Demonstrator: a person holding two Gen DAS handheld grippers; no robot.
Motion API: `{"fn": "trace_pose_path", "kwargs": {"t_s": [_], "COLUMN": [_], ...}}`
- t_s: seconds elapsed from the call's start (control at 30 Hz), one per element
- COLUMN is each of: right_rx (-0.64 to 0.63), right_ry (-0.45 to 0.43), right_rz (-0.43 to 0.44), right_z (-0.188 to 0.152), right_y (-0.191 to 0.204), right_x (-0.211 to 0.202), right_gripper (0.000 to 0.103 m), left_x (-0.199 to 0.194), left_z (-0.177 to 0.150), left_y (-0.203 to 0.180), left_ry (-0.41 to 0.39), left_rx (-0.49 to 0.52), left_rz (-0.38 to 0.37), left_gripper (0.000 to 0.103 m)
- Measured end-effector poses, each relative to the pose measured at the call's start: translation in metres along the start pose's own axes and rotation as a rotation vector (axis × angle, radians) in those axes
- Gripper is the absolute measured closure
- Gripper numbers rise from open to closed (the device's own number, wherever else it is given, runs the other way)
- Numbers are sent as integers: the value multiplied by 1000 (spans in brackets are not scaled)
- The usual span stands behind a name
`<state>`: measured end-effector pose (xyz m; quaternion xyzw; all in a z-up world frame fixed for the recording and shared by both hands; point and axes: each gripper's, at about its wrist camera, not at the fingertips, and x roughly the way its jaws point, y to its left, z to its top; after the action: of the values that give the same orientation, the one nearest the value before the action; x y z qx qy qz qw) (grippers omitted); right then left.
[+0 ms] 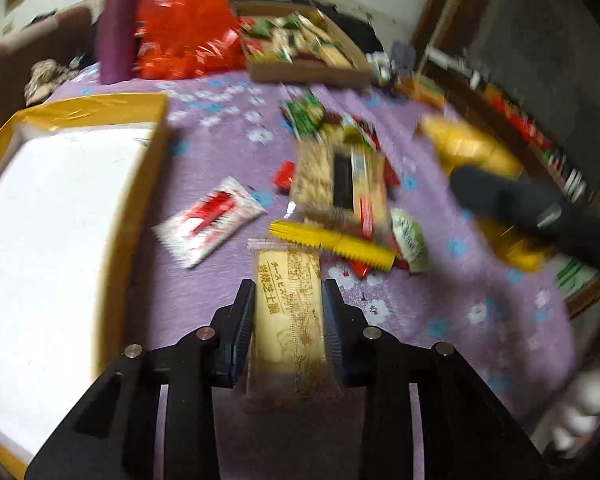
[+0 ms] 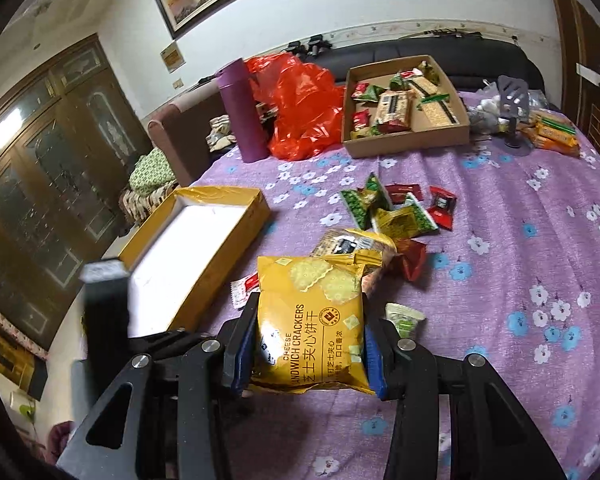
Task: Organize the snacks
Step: 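Carry the yellow cracker pack with the right gripper into the white tray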
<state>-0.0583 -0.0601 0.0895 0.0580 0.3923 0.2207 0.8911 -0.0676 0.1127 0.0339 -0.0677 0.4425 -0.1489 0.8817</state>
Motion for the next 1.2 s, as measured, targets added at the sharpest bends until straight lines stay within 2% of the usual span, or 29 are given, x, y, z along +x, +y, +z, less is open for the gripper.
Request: {"fn": "trace_pose_path", "kwargs": {"t_s": [0.03, 0.1, 0.2, 0.27, 0.47, 0.57, 0.7, 0.77, 0.83, 0.87, 0.9, 1.0, 1.1, 1.2], "right_rx": [-10, -32, -83, -122, -227, -273, -299, -309, -318, -321, -318, -293, -239, -197], "right_ry": [4, 15, 34, 54, 171, 239, 301, 316, 330, 342, 343, 277, 205, 211], "right_rz": [3, 19, 46, 72, 170, 175, 172, 177, 216, 240, 257, 256, 151, 60], "right_z": [0, 1, 5, 7, 0, -12, -23, -26, -28, -26, -23, -5, 5, -8], "right_y": [4, 15, 41, 62, 135, 168, 195, 205, 212, 216, 218, 206, 162, 121], "right_x": [2, 5, 15, 25, 76, 108, 138, 148, 153, 153, 151, 129, 96, 78], "right_gripper": [58, 58, 58, 58, 58, 58, 58, 58, 56, 56, 56, 58, 54, 52], "left_x": [-12, -34, -71, -86, -95, -95, -102, -106, -111, -113, -115, -119, -119, -115], "left_z": [1, 4, 4, 3, -16, -24, -31, -31, -31, -31, -31, -29, -26, -25], "left_y": [8, 27, 65, 94, 166, 189, 208, 215, 219, 222, 225, 230, 232, 227], "left_ry": [-25, -79, -161, -201, -230, -233, -261, -280, -296, -303, -318, -344, -355, -346], "left_rx": [-27, -77, -167, -217, -357, -399, -426, -428, -438, -448, -458, -468, -471, -467], "left_rz": [-12, -22, -9, 35, 103, 91, 37, 12, -16, -34, -54, -84, -104, -112], "left_gripper": [73, 88, 87, 87, 87, 87, 87, 85, 74, 65, 59, 58, 57, 56]}}
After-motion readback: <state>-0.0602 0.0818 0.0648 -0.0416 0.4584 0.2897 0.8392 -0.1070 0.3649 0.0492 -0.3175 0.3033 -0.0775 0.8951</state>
